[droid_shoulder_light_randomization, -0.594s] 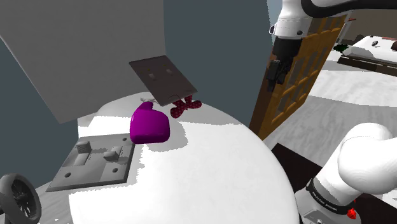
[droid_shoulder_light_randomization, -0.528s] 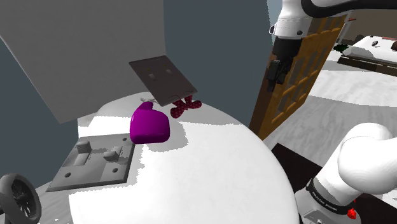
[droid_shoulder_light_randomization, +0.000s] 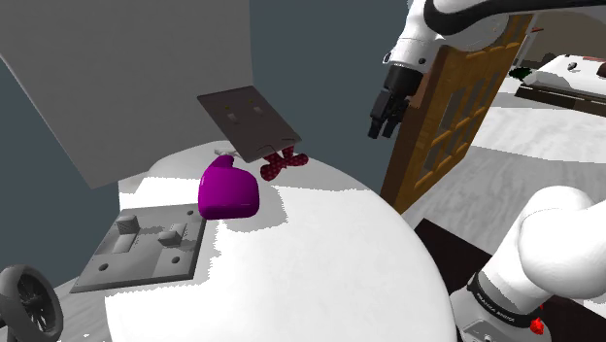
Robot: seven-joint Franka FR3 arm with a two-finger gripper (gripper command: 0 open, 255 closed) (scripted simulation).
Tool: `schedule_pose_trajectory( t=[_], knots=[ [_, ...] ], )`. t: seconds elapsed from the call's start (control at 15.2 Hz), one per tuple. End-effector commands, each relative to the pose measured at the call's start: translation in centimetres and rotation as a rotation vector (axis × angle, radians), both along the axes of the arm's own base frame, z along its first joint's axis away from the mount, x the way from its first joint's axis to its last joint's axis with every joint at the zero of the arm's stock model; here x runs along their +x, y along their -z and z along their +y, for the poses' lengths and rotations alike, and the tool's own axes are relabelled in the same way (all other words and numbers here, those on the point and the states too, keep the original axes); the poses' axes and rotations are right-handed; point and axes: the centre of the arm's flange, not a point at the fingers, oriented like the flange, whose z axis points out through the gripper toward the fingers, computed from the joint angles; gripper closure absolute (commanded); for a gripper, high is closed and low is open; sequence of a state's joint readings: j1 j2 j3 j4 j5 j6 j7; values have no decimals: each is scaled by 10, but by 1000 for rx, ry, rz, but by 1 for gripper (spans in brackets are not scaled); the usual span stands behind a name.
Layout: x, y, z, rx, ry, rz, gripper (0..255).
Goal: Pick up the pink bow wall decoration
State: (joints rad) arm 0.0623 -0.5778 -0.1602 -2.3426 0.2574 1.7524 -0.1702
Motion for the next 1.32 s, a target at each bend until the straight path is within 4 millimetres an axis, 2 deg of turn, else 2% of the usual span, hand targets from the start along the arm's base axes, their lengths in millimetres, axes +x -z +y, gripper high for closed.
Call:
schedule_pose_trajectory(
  t=[0.0, 0.66, 1.25],
  knots=[
    [18, 10, 1, 91, -1, -30, 0],
    [115, 46, 17, 528, -20, -162, 0],
    [204, 59, 43, 921, -37, -281, 0]
  ],
)
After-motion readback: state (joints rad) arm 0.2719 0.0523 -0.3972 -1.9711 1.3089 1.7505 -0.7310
